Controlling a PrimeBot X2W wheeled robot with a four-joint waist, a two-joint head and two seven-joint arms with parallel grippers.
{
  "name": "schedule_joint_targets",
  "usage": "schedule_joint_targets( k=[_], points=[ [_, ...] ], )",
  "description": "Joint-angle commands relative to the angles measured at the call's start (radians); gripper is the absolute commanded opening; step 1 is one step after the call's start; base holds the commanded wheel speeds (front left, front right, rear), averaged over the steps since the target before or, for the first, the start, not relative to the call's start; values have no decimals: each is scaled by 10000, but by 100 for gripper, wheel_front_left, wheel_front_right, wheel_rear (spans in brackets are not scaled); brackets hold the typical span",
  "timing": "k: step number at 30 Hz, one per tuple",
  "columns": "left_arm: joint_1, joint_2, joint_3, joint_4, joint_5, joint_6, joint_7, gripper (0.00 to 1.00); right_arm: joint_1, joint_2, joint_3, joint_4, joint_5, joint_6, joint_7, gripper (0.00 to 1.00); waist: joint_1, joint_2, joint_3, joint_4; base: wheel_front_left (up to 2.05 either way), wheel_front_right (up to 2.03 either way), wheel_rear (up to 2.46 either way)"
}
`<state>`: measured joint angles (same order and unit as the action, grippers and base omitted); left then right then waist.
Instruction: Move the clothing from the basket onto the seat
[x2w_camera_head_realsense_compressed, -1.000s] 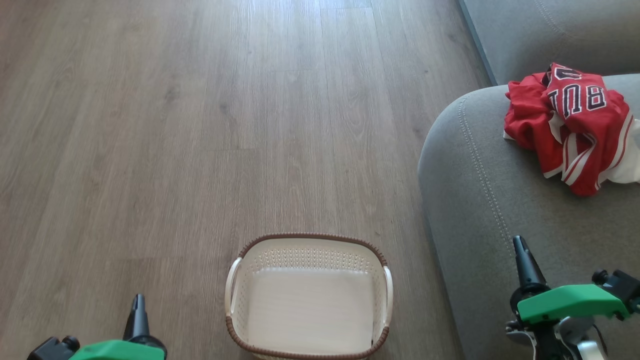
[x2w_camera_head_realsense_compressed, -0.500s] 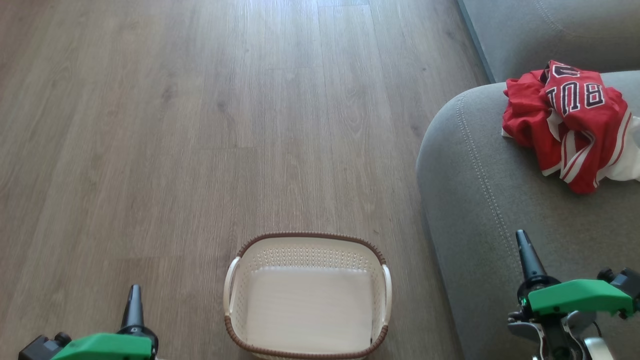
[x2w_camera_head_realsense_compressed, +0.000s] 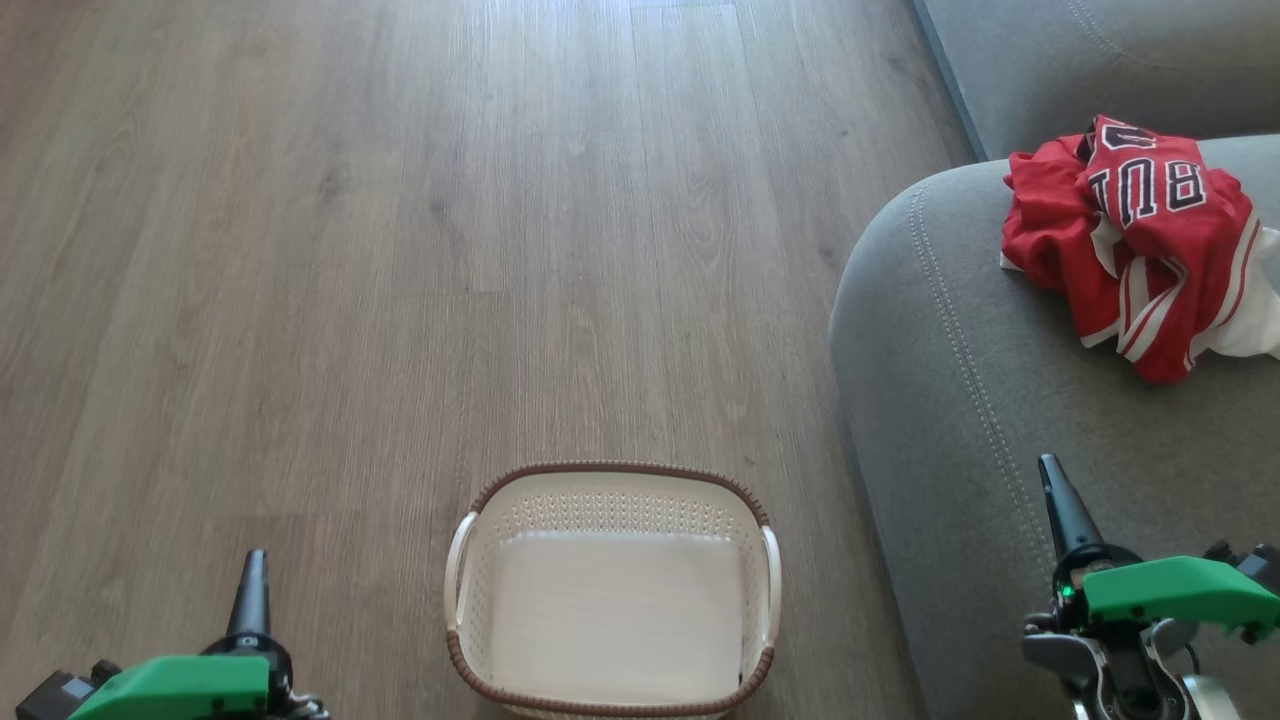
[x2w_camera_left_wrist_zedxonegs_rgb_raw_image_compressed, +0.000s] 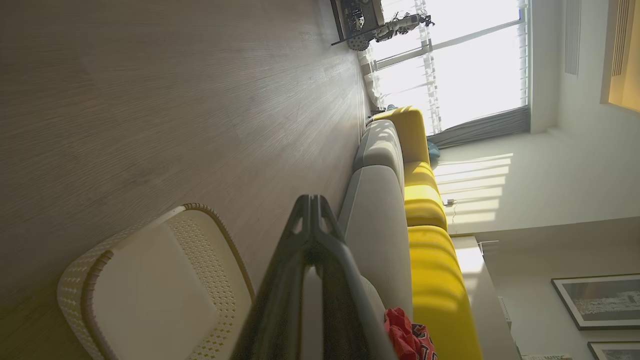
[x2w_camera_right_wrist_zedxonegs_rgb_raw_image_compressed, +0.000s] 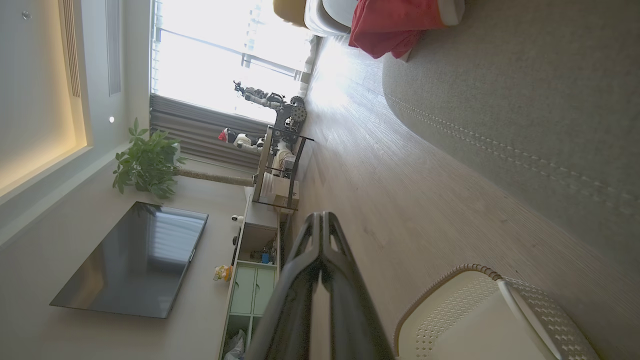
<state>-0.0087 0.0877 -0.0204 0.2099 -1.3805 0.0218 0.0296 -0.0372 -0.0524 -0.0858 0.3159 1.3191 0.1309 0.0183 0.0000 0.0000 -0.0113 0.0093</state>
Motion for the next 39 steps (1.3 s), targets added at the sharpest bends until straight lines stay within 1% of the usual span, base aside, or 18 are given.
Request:
schedule_joint_targets(
  k=[1, 26, 39],
  points=[
    [-547, 38, 395, -365, -181, -105, 66, 0, -646, -143, 138, -425, 253, -1, 90, 0, 0, 0, 3, -3, 0, 0, 0],
    [-930, -324, 1300, -558, -2333, -661, 769, 0, -926, -291, 94, -549, 3230, -2, 653, 0, 0, 0, 83, -97, 0, 0, 0],
    [-930, -328, 1304, -558, -2329, -660, 773, 0, -919, -353, 178, -556, 3304, -2, 587, 0, 0, 0, 83, -97, 0, 0, 0]
  ],
)
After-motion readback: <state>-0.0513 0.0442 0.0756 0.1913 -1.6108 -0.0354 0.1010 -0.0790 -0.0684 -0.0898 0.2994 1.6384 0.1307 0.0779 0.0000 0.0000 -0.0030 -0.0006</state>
